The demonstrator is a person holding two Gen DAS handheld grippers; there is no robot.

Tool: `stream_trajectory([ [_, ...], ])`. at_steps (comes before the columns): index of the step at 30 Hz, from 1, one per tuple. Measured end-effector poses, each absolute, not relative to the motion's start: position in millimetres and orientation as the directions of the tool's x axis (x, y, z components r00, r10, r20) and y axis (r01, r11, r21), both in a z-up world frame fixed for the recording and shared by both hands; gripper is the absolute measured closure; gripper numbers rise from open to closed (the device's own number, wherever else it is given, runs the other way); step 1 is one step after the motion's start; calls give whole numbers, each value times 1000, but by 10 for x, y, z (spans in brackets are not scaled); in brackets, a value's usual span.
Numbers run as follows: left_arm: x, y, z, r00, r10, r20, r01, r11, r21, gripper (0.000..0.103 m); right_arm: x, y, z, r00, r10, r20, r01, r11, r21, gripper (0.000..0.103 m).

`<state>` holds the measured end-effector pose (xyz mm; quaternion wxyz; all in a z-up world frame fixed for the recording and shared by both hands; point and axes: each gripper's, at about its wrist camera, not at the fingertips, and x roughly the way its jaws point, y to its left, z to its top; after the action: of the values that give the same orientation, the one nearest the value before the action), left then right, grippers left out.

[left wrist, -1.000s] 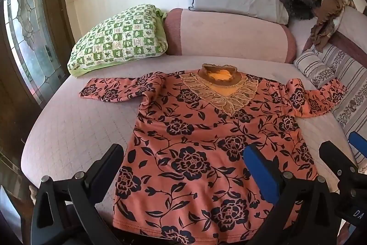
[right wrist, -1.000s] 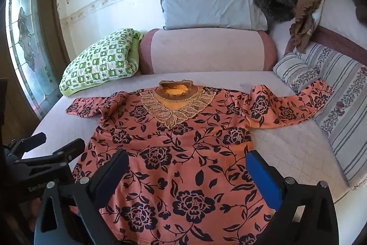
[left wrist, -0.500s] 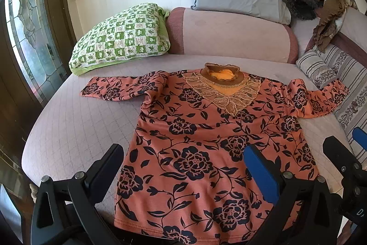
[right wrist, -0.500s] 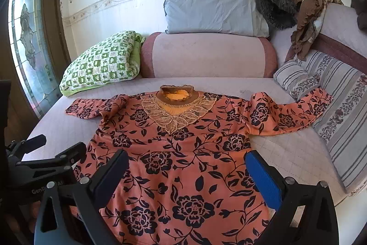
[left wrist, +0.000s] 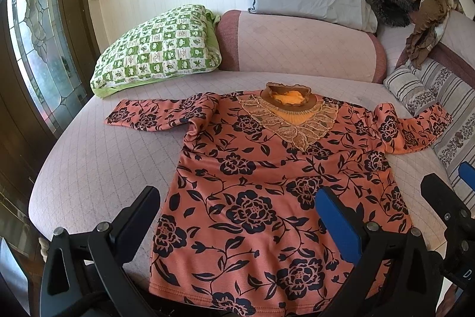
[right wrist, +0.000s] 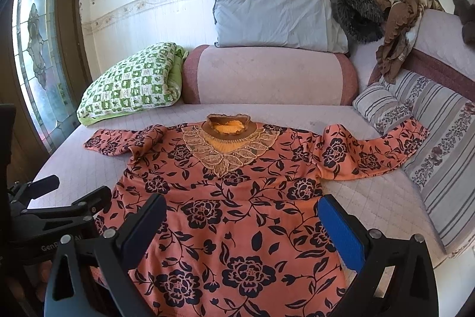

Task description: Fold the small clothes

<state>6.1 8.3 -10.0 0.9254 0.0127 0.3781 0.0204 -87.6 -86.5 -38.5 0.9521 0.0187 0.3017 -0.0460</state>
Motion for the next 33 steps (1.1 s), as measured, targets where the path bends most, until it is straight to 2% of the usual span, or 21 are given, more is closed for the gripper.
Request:
stream_trajectory([
  [23,51,105,-77,714,52,-698,-35,999,38,0,-865,-841,-358,817,-81,-571,98,995,-2,0],
  [33,92,121,-138,695,95,-712,-58,995,76,0,-838,-850,-405,805,-82,-587,102,995,1,0],
])
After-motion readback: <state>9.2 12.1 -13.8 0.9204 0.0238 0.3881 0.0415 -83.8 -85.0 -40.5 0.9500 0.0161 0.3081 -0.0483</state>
